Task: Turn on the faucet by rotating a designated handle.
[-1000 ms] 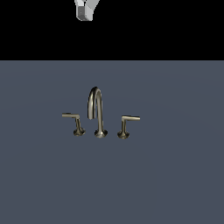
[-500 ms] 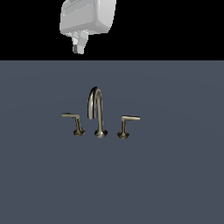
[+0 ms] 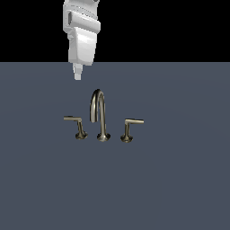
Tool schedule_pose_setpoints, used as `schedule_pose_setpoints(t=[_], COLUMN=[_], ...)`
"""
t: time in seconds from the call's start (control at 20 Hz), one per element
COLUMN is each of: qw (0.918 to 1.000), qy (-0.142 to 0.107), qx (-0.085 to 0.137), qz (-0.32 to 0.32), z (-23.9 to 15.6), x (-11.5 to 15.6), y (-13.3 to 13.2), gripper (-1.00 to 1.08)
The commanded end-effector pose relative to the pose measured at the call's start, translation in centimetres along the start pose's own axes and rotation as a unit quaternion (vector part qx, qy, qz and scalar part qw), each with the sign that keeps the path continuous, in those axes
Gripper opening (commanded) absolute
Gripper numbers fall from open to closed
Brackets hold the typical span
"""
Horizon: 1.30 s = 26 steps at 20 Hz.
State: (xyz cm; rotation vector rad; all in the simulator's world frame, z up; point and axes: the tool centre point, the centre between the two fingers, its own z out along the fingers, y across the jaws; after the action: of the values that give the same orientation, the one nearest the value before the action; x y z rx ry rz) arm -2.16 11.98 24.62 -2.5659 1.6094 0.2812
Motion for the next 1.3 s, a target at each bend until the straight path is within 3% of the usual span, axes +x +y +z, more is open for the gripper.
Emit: schedule_pose_setpoints(t=[0.0,0.3,0.7,1.25], qw=[0.9994,0.993,0.9761,0.9585], qy=[0.007,0.03,0.067,0.097], qx=[0.0,0.004,0.016,0.033], qz=[0.035,0.114,0.206,0.266], z=[1.8,6.2,11.5,15.2], x=[0.1,0.4,0.9,1.3], y=[-1.1,-3.4,-5.7,-7.1], gripper=[-1.0,-1.0,-1.0,-1.0])
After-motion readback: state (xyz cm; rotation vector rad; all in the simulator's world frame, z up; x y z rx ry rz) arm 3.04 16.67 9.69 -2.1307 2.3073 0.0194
